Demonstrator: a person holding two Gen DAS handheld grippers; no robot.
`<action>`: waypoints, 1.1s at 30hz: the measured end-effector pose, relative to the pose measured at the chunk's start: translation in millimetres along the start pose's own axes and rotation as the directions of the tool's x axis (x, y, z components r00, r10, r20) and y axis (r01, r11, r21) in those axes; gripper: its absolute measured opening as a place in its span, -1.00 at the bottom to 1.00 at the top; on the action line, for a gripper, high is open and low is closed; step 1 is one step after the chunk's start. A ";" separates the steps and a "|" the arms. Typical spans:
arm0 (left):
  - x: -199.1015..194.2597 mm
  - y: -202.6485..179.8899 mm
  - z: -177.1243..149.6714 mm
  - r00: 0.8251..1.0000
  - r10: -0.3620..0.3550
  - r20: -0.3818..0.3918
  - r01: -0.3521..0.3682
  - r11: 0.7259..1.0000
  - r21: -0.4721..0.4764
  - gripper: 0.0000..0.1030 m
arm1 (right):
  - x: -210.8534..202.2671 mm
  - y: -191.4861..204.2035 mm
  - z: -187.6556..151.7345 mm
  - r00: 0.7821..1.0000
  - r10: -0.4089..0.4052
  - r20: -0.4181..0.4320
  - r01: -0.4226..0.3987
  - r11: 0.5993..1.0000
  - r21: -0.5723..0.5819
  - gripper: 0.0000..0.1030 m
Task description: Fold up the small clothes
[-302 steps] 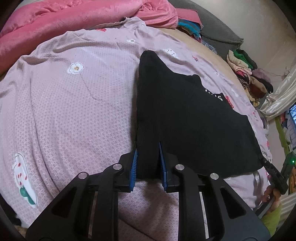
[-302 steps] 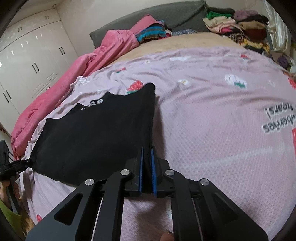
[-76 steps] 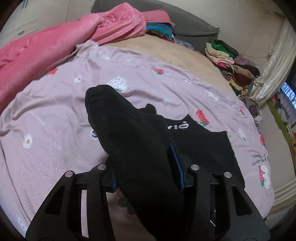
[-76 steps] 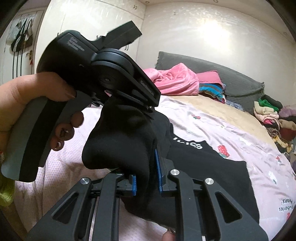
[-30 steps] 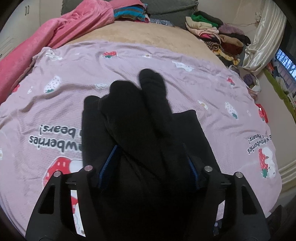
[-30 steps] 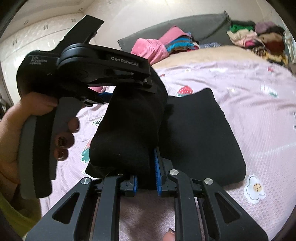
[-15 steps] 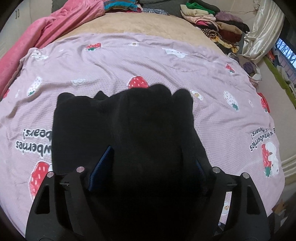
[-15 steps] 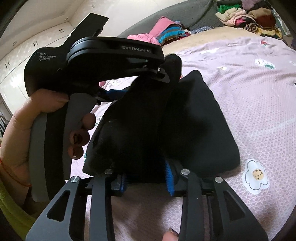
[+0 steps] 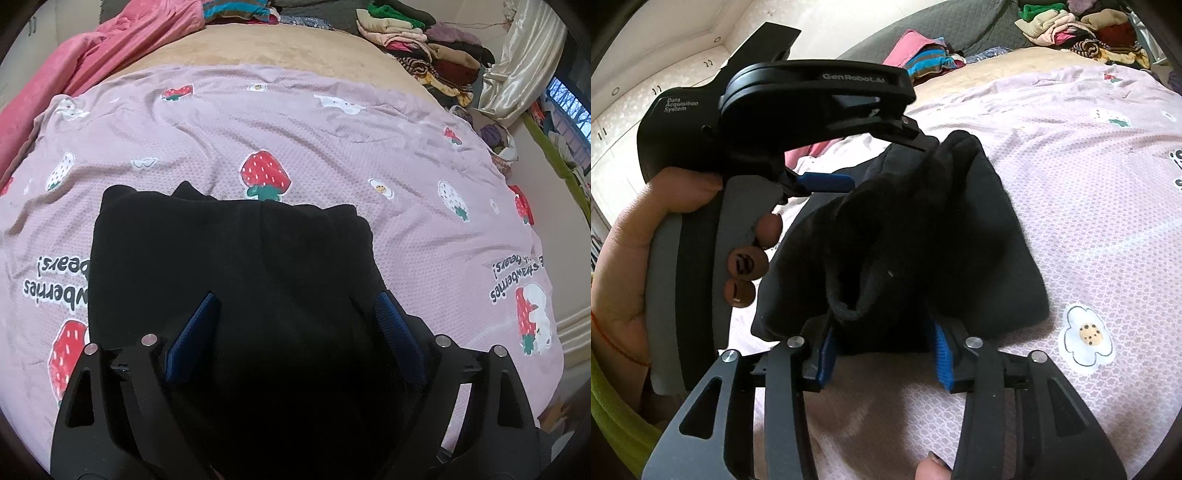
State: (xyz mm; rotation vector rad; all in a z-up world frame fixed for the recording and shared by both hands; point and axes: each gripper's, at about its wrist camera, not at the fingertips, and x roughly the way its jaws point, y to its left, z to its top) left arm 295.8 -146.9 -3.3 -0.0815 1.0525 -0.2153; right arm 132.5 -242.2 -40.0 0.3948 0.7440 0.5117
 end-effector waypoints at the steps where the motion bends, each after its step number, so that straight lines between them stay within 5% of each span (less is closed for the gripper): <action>1: -1.0 -0.2 -0.3 1.000 0.000 0.001 0.000 1.000 0.000 0.56 | -1.0 -0.4 -0.5 1.000 -0.001 -0.002 0.001 1.000 0.002 -0.13; 18: -23.6 10.0 -2.3 0.997 -0.066 0.047 0.068 0.997 -0.037 0.81 | -10.2 -6.1 4.8 0.999 0.021 -0.033 -0.022 1.000 -0.021 0.56; 25: -49.9 35.3 -3.7 0.988 -0.100 0.113 0.110 0.991 -0.078 0.81 | -8.1 -13.0 36.6 0.993 0.082 -0.082 -0.081 0.996 0.022 0.69; 33: -57.0 84.8 -38.2 0.989 0.008 0.145 0.008 0.994 -0.111 0.81 | 39.2 -19.4 96.9 0.981 0.058 -0.185 -0.055 0.998 0.021 0.71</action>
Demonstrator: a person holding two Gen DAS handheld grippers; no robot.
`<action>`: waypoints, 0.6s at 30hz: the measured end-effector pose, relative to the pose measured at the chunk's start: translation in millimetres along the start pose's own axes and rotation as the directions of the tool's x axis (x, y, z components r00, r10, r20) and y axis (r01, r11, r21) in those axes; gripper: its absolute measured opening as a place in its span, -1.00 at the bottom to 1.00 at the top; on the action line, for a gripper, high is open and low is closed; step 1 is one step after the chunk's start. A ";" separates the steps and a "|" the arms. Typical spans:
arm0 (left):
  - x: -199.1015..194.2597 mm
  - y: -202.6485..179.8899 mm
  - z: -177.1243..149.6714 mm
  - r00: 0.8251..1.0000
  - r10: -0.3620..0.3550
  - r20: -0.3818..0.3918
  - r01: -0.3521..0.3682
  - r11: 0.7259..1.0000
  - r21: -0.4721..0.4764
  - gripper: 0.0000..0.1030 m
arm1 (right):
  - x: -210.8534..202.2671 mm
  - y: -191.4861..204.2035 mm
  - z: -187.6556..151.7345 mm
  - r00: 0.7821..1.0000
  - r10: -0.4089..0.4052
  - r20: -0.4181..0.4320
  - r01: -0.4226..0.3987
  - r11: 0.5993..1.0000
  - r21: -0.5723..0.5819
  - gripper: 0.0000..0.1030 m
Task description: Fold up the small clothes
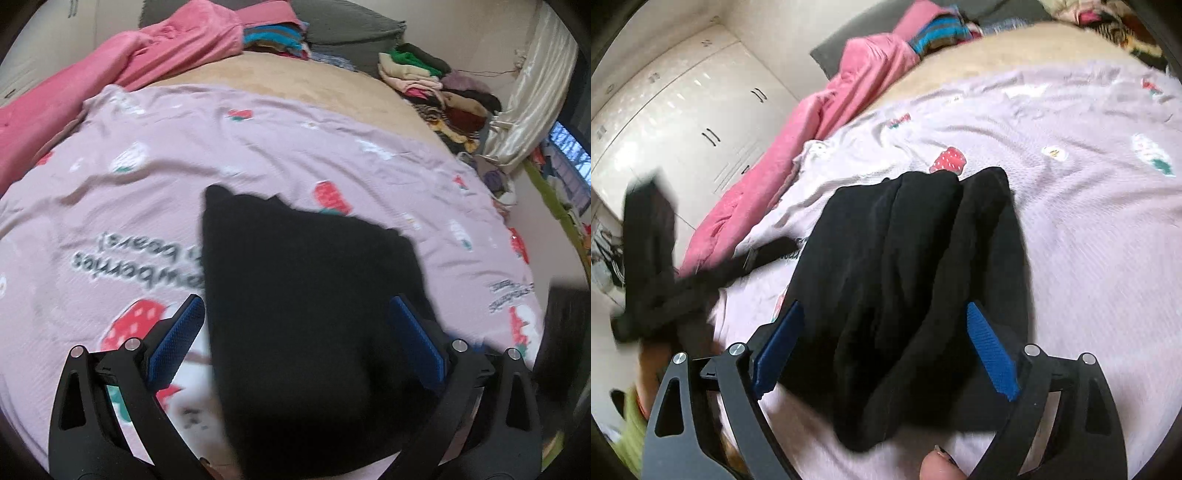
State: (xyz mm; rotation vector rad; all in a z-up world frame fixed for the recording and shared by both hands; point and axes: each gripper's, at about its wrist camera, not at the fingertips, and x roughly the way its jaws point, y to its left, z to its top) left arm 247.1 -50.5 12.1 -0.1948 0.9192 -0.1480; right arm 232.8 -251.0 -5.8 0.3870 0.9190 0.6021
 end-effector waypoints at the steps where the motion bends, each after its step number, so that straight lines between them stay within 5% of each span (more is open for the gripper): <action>1: -0.1 5.2 -2.3 1.000 0.006 0.000 -0.006 1.000 -0.003 0.81 | 9.7 -5.1 9.3 1.000 0.003 -0.027 -0.003 1.000 0.021 0.71; 7: 4.2 31.3 -14.3 0.998 0.062 -0.014 -0.062 0.998 -0.008 0.81 | 42.6 -16.3 40.4 0.997 -0.002 -0.075 0.005 0.999 0.042 0.05; 8: 5.1 34.0 -16.0 0.998 0.065 -0.019 -0.066 0.998 -0.010 0.81 | 44.2 -12.5 41.1 0.997 -0.018 -0.073 0.020 1.000 0.024 -0.45; 9: 7.2 35.8 -17.3 0.998 0.064 -0.026 -0.065 0.998 -0.014 0.81 | 42.0 -6.9 42.2 0.998 -0.023 -0.062 0.021 1.000 -0.023 -0.63; 14: 11.6 29.1 -23.3 0.999 0.037 -0.039 -0.037 0.999 -0.001 0.81 | 9.6 12.6 53.8 0.999 0.020 0.027 -0.014 0.984 -0.178 -0.66; 18: 11.2 12.4 -29.5 0.999 0.017 -0.042 -0.015 0.999 0.028 0.81 | 12.6 -3.6 56.9 0.999 -0.043 0.024 0.047 0.979 -0.197 -0.66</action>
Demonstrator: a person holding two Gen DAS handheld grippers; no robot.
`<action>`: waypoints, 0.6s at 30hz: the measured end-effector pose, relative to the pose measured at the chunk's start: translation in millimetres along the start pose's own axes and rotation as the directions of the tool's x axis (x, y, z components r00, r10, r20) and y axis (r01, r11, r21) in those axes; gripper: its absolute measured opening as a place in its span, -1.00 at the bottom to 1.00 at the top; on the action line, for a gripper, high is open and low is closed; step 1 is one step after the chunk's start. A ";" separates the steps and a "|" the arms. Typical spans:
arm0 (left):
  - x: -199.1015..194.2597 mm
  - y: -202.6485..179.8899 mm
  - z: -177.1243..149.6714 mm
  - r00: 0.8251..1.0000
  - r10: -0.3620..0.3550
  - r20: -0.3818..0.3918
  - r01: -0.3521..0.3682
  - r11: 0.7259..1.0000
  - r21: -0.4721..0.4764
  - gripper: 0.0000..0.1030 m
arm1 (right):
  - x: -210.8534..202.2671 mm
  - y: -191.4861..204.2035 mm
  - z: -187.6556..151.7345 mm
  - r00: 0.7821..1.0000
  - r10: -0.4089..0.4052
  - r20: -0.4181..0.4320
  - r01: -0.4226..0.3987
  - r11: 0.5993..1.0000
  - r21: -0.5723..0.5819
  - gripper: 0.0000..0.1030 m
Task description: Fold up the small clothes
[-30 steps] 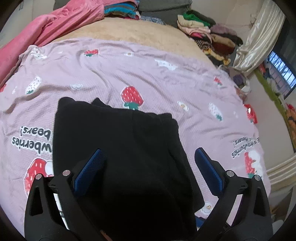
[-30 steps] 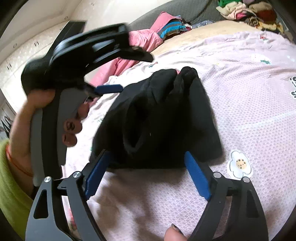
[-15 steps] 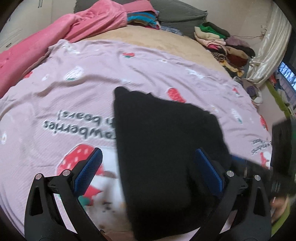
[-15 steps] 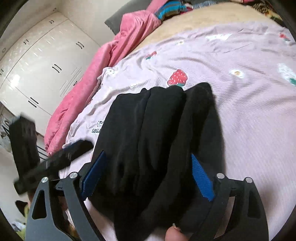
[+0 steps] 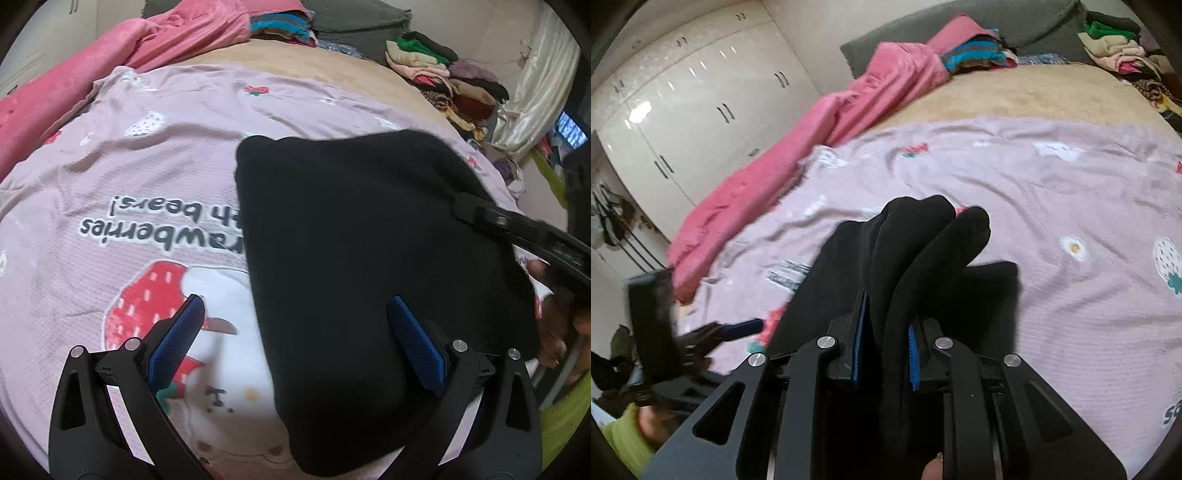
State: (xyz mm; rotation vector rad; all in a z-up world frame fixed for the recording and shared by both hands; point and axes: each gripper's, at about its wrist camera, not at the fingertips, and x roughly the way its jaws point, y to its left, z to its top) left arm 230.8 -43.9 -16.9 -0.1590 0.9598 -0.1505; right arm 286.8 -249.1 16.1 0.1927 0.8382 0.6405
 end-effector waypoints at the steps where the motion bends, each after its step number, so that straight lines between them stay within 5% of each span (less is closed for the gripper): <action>1: 0.6 -4.7 -2.3 1.000 0.005 -0.001 -0.005 1.000 0.015 0.81 | 3.3 -6.1 -3.2 1.000 -0.012 -0.010 0.012 1.000 0.002 -0.66; 7: 4.3 -13.6 -9.4 1.000 -0.005 -0.006 0.006 0.999 0.034 0.81 | 15.3 -41.4 -23.5 1.000 0.005 -0.012 -0.004 0.995 0.099 -0.65; 11: 3.8 -14.7 -11.5 1.000 0.013 -0.002 -0.013 0.999 0.043 0.81 | 9.4 -42.1 -35.5 1.000 0.018 -0.017 -0.015 0.988 0.152 -0.11; 12: 3.2 -14.0 -11.9 1.000 0.017 0.002 -0.017 0.999 0.044 0.81 | 6.9 -41.7 -38.6 0.999 0.028 -0.023 -0.024 0.986 0.164 0.16; 18: -0.4 -10.4 -15.1 1.000 0.010 0.006 -0.010 1.000 0.028 0.81 | -20.9 -33.1 -62.2 0.995 0.103 0.003 -0.101 0.976 0.194 0.32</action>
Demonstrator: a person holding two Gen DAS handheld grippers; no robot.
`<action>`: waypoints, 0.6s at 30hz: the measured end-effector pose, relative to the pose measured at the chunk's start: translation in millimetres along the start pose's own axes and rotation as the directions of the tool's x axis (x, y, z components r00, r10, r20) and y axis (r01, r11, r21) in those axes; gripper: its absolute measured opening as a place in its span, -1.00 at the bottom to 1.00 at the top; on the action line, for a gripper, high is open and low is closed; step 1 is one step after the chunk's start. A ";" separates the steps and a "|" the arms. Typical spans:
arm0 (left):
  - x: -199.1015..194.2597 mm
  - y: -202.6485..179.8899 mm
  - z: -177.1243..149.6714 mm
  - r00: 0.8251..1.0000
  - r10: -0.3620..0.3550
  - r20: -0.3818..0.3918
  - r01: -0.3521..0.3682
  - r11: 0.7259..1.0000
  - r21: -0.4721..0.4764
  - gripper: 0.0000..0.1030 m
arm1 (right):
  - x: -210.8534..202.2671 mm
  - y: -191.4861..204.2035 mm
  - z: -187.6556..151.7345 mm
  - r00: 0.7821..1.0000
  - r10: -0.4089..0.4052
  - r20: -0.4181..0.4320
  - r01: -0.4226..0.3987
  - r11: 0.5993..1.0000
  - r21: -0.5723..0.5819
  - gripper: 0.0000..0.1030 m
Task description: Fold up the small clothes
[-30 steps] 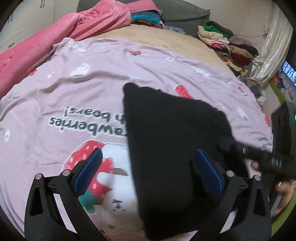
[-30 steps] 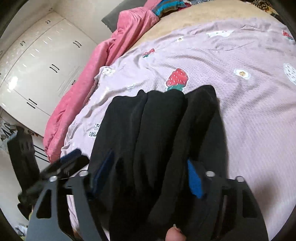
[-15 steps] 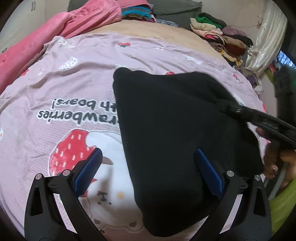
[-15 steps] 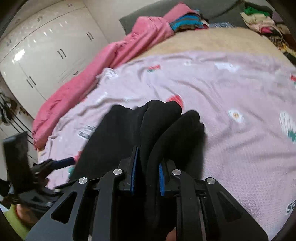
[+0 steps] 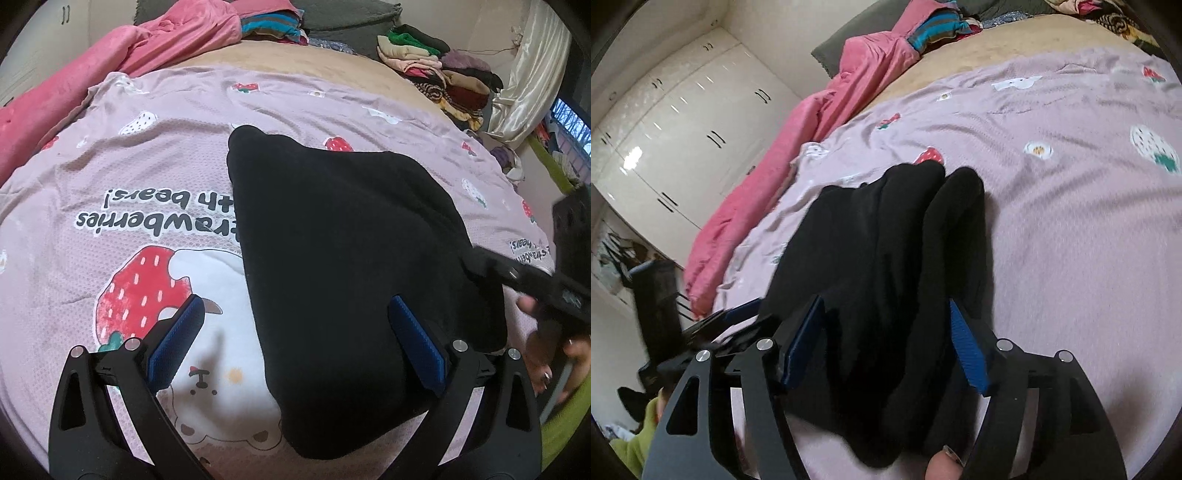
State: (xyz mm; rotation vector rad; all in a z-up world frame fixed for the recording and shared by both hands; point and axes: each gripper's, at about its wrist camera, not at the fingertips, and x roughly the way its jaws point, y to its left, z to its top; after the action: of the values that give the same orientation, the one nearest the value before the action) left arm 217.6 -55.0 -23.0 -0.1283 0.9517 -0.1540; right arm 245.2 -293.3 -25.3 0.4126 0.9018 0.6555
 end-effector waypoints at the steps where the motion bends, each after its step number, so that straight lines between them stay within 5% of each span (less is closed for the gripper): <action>1: -0.8 -0.1 -0.3 1.000 -0.001 0.001 0.001 1.000 -0.002 0.81 | -4.2 1.3 -5.2 1.000 0.016 0.001 -0.016 1.000 0.005 0.34; 8: -7.2 1.1 -4.8 1.000 -0.007 0.009 0.007 1.000 -0.008 0.81 | -13.9 7.5 -26.4 0.999 0.034 -0.010 -0.034 0.999 0.009 0.38; 10: -8.6 0.2 -5.6 1.000 -0.005 0.011 0.005 1.000 -0.005 0.81 | -12.9 8.9 -27.5 0.999 0.028 -0.021 -0.028 1.000 0.000 0.12; 12: -10.7 0.0 -6.2 1.000 -0.007 0.012 0.007 1.000 -0.005 0.81 | -12.5 10.3 -27.6 0.999 0.021 -0.029 -0.021 1.000 -0.010 -0.45; 14: -12.6 -0.4 -6.0 1.000 -0.014 0.012 0.014 1.000 -0.005 0.81 | -15.9 13.6 -26.5 1.000 0.000 -0.019 -0.001 1.000 -0.030 -0.68; 18: -18.4 -4.6 -7.0 1.000 -0.026 0.018 0.026 1.000 0.010 0.81 | -30.7 25.3 -26.6 1.000 -0.022 0.020 0.024 0.996 -0.091 -0.75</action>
State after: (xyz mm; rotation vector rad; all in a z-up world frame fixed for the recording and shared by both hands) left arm 201.0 -56.3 -11.6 -0.1324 0.9316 -0.1812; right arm 200.7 -294.0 -7.6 0.3257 0.8547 0.6677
